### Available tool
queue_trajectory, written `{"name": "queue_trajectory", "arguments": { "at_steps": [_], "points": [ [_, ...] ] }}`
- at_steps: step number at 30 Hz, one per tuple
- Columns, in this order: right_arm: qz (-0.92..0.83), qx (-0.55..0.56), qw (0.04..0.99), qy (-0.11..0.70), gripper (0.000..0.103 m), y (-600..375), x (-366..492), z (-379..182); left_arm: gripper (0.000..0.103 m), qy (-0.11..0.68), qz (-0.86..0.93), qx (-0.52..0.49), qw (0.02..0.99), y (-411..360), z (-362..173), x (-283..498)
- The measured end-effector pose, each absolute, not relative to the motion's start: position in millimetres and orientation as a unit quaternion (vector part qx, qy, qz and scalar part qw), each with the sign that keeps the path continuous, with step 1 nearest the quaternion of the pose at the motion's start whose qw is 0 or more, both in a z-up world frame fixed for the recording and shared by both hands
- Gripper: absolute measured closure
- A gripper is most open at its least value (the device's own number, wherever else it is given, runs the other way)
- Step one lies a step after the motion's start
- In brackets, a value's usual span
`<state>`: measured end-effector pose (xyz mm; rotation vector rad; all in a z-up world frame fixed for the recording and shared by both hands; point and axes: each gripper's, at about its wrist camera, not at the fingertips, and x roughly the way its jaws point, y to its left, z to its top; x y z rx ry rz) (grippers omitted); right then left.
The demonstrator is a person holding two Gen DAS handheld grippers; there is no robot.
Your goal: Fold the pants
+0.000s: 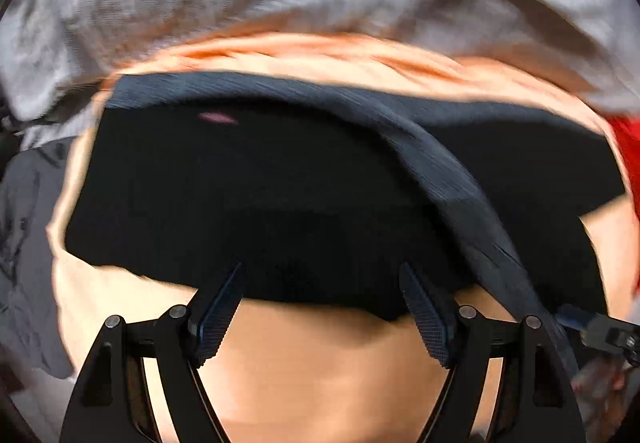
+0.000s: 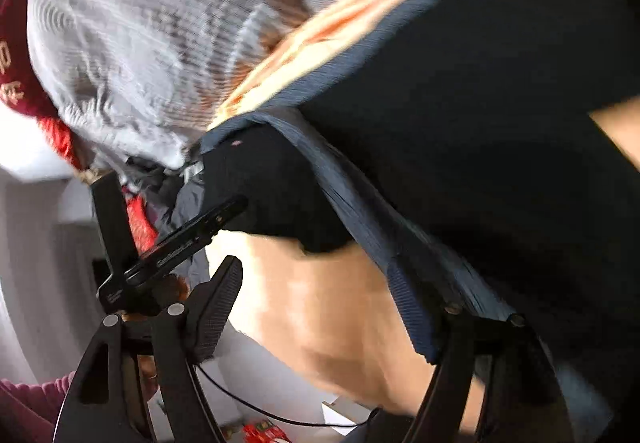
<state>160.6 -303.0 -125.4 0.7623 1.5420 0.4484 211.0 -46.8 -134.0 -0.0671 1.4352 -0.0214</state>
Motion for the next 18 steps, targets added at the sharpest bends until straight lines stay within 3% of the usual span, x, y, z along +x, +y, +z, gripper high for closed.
{"name": "queue_trajectory", "arguments": {
  "at_steps": [9,18],
  "points": [
    [0.019,0.357,0.671,0.65,0.025,-411.5,27.4,-109.5,0.023,0.675,-0.135,-0.024,0.725,-143.9,-140.5,128.4],
    [-0.089,0.326,0.67,0.661,0.025,-501.2,-54.6,-115.3,0.023,0.7,-0.134,-0.026,0.701,-157.2,-148.9,71.5]
  ]
}}
